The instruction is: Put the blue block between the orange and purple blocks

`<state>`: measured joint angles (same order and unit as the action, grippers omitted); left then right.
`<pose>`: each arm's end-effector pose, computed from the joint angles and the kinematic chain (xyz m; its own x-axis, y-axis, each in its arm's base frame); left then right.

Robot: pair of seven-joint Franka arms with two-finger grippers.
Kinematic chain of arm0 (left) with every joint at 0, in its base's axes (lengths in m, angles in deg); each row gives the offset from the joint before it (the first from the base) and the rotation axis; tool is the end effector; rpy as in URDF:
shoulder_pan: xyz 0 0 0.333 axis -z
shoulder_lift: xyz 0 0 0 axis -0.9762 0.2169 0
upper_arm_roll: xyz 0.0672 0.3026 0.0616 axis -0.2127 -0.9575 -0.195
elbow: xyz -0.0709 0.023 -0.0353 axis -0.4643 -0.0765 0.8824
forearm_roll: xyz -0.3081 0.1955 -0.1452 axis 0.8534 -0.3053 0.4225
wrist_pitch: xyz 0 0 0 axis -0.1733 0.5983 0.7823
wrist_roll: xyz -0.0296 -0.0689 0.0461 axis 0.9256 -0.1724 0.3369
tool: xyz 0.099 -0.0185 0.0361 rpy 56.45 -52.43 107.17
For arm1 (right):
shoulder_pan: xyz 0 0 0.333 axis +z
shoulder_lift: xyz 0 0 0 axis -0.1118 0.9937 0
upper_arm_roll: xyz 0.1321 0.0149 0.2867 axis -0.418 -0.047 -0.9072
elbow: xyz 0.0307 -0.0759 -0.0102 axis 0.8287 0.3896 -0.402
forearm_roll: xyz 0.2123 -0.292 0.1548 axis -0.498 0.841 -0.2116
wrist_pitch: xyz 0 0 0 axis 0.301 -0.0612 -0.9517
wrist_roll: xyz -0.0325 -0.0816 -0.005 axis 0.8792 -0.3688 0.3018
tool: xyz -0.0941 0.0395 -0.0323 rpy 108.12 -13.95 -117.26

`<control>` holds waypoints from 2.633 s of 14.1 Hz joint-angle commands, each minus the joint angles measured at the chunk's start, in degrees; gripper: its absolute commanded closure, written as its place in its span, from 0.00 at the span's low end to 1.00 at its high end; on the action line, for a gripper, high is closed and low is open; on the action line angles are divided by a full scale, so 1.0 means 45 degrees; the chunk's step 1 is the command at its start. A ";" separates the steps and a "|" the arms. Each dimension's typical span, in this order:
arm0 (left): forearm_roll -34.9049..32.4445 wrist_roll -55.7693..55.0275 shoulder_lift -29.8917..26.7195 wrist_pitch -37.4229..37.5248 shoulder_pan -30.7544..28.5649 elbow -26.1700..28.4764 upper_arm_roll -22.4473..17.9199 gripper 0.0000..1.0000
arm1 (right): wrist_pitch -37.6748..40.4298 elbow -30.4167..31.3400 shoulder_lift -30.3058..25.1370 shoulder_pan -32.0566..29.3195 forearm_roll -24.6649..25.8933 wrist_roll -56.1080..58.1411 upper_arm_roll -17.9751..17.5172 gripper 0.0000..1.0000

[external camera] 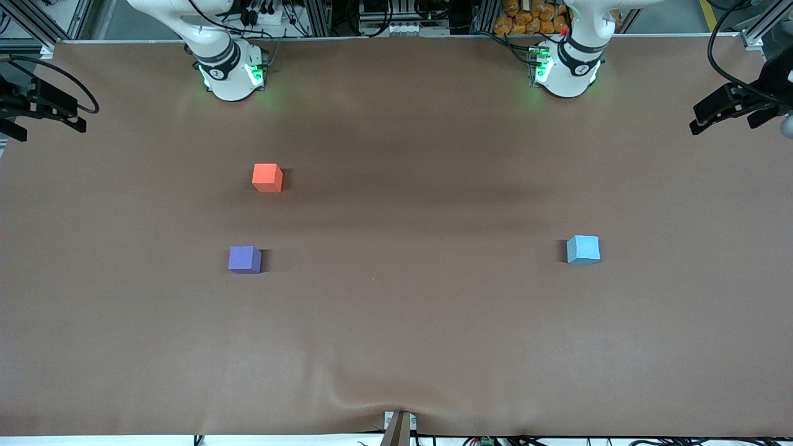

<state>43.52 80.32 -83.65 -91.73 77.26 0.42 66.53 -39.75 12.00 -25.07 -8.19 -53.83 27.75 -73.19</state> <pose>0.5119 -0.0209 0.6675 0.9932 0.1106 -0.0364 0.1103 -0.9939 -0.0092 0.5248 -0.0106 0.6785 0.9852 0.1484 -0.0853 0.1457 -0.9886 -0.0371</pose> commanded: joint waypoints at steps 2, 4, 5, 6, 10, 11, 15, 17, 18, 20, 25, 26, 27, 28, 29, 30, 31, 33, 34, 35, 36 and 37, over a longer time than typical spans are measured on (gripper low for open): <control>0.0003 0.0062 0.0012 0.0201 -0.0032 -0.0437 0.0049 0.00 | 0.0212 -0.0334 0.0141 -0.0075 -0.0007 0.0097 -0.0046 0.00; 0.0023 0.0022 0.0032 0.0435 -0.0051 -0.0339 0.0049 0.00 | 0.0231 -0.0334 0.0141 -0.0075 -0.0007 0.0097 -0.0046 0.00; 0.0042 0.0042 0.0051 0.0417 -0.0070 -0.0281 0.0049 0.00 | 0.0231 -0.0334 0.0141 -0.0075 -0.0007 0.0097 -0.0046 0.00; 0.0023 0.0042 0.0051 0.0436 -0.0070 -0.0203 0.0049 0.00 | 0.0231 -0.0334 0.0141 -0.0075 -0.0007 0.0097 -0.0046 0.00; 0.0023 0.0081 -0.0027 0.0436 0.0007 0.0189 0.0087 0.00 | 0.0231 -0.0334 0.0141 -0.0075 -0.0026 0.0077 -0.0046 0.00; 0.0023 0.0081 -0.0027 0.0436 0.0066 0.0189 0.0126 0.00 | 0.0250 -0.0334 0.0141 -0.0094 -0.0181 0.0077 -0.0027 0.00; 0.0023 0.0100 -0.0027 0.0397 -0.0031 0.0384 0.0341 0.00 | 0.0231 -0.0334 0.0141 -0.0270 -0.0358 0.0077 -0.0027 0.00; 0.0023 0.0081 -0.0007 0.0377 -0.0031 0.0365 0.0322 0.00 | 0.0231 -0.0334 0.0141 -0.0270 -0.0358 0.0077 -0.0027 0.00; 0.0023 0.0100 -0.0027 0.0377 -0.0051 0.0384 0.0341 0.00 | 0.0250 -0.0334 0.0141 -0.0270 -0.0358 0.0077 -0.0027 0.00; 0.0023 0.0100 -0.0027 0.0377 -0.0051 0.0403 0.0342 0.00 | 0.0231 -0.0334 0.0141 -0.0270 -0.0358 0.0077 -0.0027 0.00; 0.0023 0.0100 -0.0007 0.0280 -0.0070 0.0579 0.0322 0.00 | 0.0231 -0.0334 0.0141 -0.0270 -0.0358 0.0077 -0.0027 0.00; 0.0023 0.0100 0.0012 0.0280 -0.0070 0.0579 0.0322 0.00 | 0.0231 -0.0334 0.0141 -0.0270 -0.0358 0.0077 -0.0027 0.00; 0.0023 0.0100 0.0012 0.0280 -0.0070 0.0637 0.0322 0.00 | 0.0250 -0.0334 0.0141 -0.0270 -0.0358 0.0077 -0.0027 0.00; 0.0023 0.0100 -0.0007 0.0280 -0.0070 0.0696 0.0322 0.00 | 0.0231 -0.0334 0.0141 -0.0270 -0.0358 0.0077 -0.0027 0.00; 0.0023 0.0100 -0.0027 0.0280 -0.0070 0.0735 0.0322 0.00 | 0.0231 -0.0334 0.0141 -0.0270 -0.0358 0.0077 -0.0027 0.00; 0.0023 0.0120 -0.0027 0.0280 -0.0090 0.0736 0.0322 0.00 | 0.0231 -0.0334 0.0141 -0.0270 -0.0358 0.0077 -0.0027 0.00; 0.0023 0.0120 -0.0027 0.0280 -0.0090 0.0736 0.0322 0.00 | 0.0250 -0.0334 0.0141 -0.0270 -0.0358 0.0077 -0.0027 0.00; 0.0003 0.0120 0.0012 0.0202 -0.0070 0.0755 0.0322 0.00 | 0.0250 -0.0334 0.0141 -0.0270 -0.0358 0.0077 -0.0027 0.00; 0.0003 0.0120 0.0032 0.0086 -0.0070 0.0871 0.0322 0.00 | 0.0251 -0.0334 0.0141 -0.0270 -0.0358 0.0077 -0.0027 0.00; 0.0003 0.0139 0.0012 -0.0109 -0.0051 0.1027 0.0322 0.00 | 0.0251 -0.0334 0.0141 -0.0270 -0.0358 0.0077 -0.0027 0.00; 0.0003 0.0120 0.0012 -0.0208 -0.0051 0.1106 0.0322 0.00 | 0.0251 -0.0334 0.0141 -0.0251 -0.0358 0.0077 -0.0027 0.00; 0.0003 0.0139 0.0032 -0.0286 -0.0051 0.1107 0.0341 0.00 | 0.0251 -0.0334 0.0141 -0.0251 -0.0358 0.0077 -0.0027 0.00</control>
<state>43.52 80.32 -83.30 -91.79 77.33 4.68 67.74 -39.71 12.00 -25.07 -8.48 -54.36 27.75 -73.02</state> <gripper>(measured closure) 0.000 0.000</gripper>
